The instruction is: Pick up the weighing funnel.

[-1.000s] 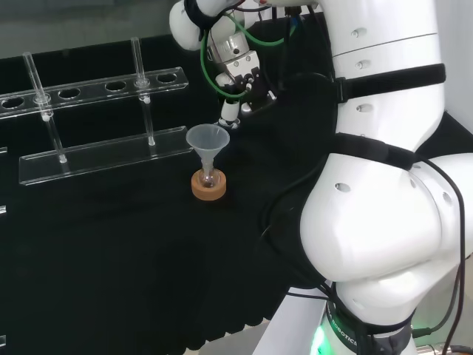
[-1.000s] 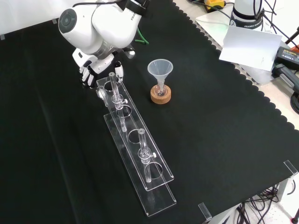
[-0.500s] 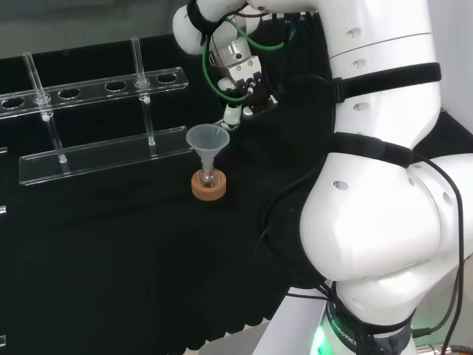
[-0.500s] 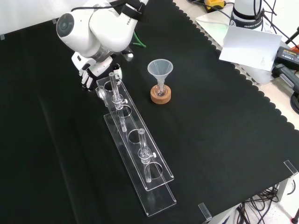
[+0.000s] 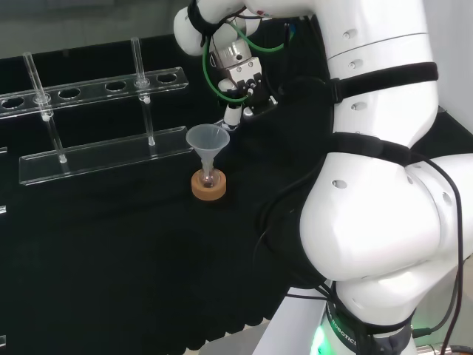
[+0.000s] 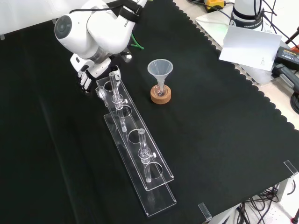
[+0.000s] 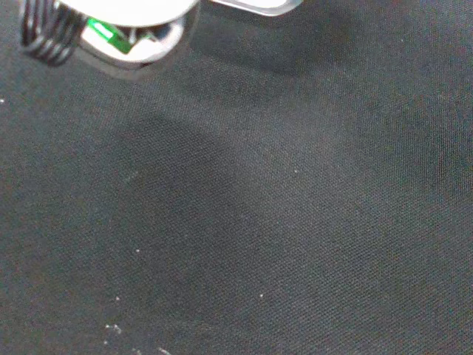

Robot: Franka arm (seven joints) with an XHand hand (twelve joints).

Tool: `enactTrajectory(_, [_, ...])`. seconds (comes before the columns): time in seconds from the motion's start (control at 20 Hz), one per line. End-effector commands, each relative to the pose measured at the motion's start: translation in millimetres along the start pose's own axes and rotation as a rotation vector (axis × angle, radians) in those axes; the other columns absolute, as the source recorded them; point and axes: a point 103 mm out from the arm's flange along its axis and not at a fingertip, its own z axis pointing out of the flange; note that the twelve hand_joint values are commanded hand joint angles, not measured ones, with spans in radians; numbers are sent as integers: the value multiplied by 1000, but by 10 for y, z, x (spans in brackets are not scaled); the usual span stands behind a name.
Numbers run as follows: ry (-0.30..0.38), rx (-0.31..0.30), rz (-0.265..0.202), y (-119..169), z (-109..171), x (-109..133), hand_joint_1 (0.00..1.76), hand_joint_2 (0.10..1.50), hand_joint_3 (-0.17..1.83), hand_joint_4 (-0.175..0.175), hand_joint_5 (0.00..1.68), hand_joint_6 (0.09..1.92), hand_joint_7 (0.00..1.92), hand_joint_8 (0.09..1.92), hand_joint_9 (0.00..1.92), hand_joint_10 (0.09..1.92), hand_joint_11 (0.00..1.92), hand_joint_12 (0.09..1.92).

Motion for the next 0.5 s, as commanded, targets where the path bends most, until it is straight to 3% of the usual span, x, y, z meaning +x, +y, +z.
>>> enactTrajectory(0.05, [-3, 8, -3, 21, 25, -6, 944, 571, 576, -5, 453, 533, 358, 657, 643, 549, 492, 1251])
enactTrajectory(0.5, [-3, -1, -4, 74, 76, -25, 957, 578, 582, 8, 546, 581, 382, 666, 685, 555, 514, 1244])
